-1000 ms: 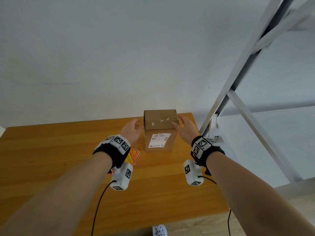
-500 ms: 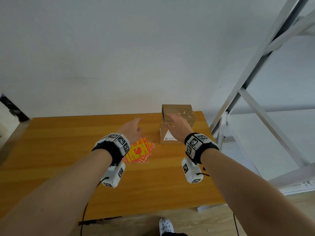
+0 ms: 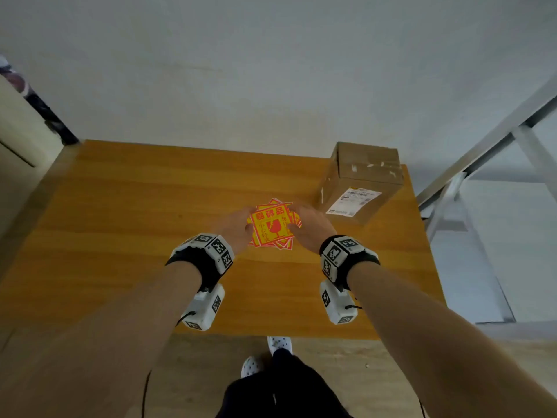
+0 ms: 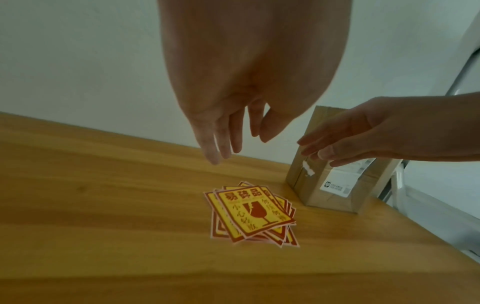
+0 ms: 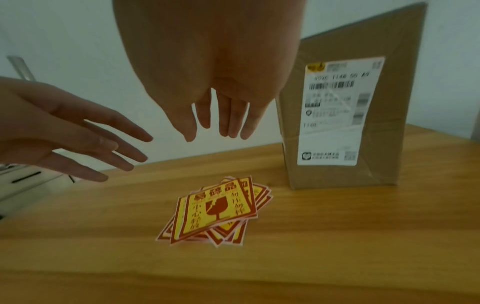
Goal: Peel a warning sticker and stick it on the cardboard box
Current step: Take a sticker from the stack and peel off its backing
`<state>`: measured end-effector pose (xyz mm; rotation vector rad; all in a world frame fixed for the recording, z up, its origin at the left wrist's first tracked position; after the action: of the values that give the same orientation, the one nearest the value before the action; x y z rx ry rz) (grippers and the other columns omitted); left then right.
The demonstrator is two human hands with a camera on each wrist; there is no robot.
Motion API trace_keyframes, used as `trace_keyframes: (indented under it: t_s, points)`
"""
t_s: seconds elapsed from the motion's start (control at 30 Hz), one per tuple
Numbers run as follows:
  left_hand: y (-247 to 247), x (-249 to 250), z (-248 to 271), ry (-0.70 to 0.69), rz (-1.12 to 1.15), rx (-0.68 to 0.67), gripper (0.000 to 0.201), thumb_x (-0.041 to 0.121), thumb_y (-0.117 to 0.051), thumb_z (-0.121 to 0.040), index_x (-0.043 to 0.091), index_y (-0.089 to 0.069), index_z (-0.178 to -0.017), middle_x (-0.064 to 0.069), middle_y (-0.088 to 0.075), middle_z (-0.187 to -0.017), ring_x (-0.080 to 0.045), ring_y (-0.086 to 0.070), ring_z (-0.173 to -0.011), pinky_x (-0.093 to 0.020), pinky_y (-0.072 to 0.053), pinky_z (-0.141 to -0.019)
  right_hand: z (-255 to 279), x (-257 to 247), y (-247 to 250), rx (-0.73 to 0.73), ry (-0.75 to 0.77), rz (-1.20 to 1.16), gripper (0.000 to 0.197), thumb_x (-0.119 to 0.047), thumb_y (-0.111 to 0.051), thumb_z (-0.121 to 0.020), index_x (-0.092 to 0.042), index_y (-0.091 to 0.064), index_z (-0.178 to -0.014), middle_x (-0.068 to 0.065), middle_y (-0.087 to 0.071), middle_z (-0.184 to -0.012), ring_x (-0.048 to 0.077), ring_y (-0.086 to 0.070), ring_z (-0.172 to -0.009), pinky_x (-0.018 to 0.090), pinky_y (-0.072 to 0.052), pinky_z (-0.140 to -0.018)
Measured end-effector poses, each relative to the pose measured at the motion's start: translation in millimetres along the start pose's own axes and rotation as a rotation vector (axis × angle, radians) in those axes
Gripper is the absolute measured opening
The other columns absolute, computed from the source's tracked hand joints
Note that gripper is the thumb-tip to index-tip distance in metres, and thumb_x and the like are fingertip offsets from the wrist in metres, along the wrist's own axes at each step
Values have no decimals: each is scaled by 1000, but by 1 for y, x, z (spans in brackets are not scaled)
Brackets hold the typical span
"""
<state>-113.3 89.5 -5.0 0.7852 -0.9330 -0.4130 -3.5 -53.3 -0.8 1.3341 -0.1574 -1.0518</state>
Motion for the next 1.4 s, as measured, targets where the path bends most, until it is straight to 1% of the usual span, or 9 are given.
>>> trace_keyframes:
  t_s: [0.17,0.3,0.53,0.83,1.0,1.1,1.2,1.3,1.4]
  points:
    - [-14,-13,-5,89,10,-40,44,12,-39,-97,15,-38,-141,-14,-58,-133,-29,-63,-99,-38,-50,-82,-24,8,-27,-107,19,57,51,-23,-53,-92,-17,-39,-140,6,-41,-147,26,-44,-131,39,-40,-103]
    - [-29,-22,-15,107,49,-78,43,15,-39,-98,17,-39,-140,-14,-65,-121,-16,-55,-56,-28,-45,-52,-44,13,-46,-170,53,78,52,-19,-58,-88,-18,-42,-138,5,-42,-146,24,-44,-130,39,-42,-103]
    - [-47,-34,-32,220,196,-116,39,11,-41,-97,12,-48,-135,-13,-59,-132,-25,-63,-88,-34,-53,-68,-71,27,-64,-236,193,211,50,-14,-68,-81,-17,-52,-128,3,-54,-129,23,-54,-117,41,-50,-94]
    - [-50,-36,-43,338,439,-109,29,8,-40,-97,8,-58,-120,-15,-66,-115,-23,-56,-80,-33,-48,-65,-76,32,-70,-207,246,259,37,-10,-56,-89,-17,-54,-125,4,-47,-136,24,-53,-118,39,-52,-90]
    - [-46,-36,-41,392,494,-108,26,9,-44,-95,11,-60,-116,-13,-67,-113,-28,-66,-97,-46,-54,-88,-73,33,-67,-214,268,312,41,-1,-53,-90,-10,-50,-130,10,-57,-125,26,-60,-108,38,-54,-88]
    - [-40,-33,-40,413,560,-76,23,12,-47,-95,12,-60,-114,-12,-69,-107,-26,-66,-85,-47,-54,-86,-69,31,-57,-194,233,297,43,0,-50,-92,-11,-46,-133,11,-64,-115,28,-63,-103,38,-55,-84]
    - [-31,-25,-41,424,626,-66,22,17,-48,-96,9,-59,-114,-4,-67,-94,-15,-60,-70,-31,-55,-71,-62,26,-45,-134,225,230,39,-4,-45,-95,-13,-48,-133,12,-67,-112,27,-65,-95,32,-53,-76]
    - [-18,-12,-40,405,675,-53,14,16,-47,-97,11,-58,-105,0,-63,-83,-11,-57,-61,-20,-49,-59,-55,20,-32,-79,181,170,30,-6,-38,-97,-11,-56,-122,11,-65,-85,25,-57,-69,33,-43,-59]
    - [-4,1,-40,372,704,-19,6,14,-51,-95,9,-55,-94,-1,-61,-73,-12,-54,-57,-22,-45,-56,-54,13,-17,-11,107,-22,24,-15,-38,-98,-10,-58,-109,10,-65,-86,27,-59,-72,34,-42,-59]
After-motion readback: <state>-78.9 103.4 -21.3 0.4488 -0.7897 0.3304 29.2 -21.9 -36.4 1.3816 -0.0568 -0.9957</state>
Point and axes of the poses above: each hand's wrist, its own z-axis away from the middle knuckle, its own y-axis out of the back of the hand, x = y × z, the point moved 1 cm from there along -z, towards the middle knuckle
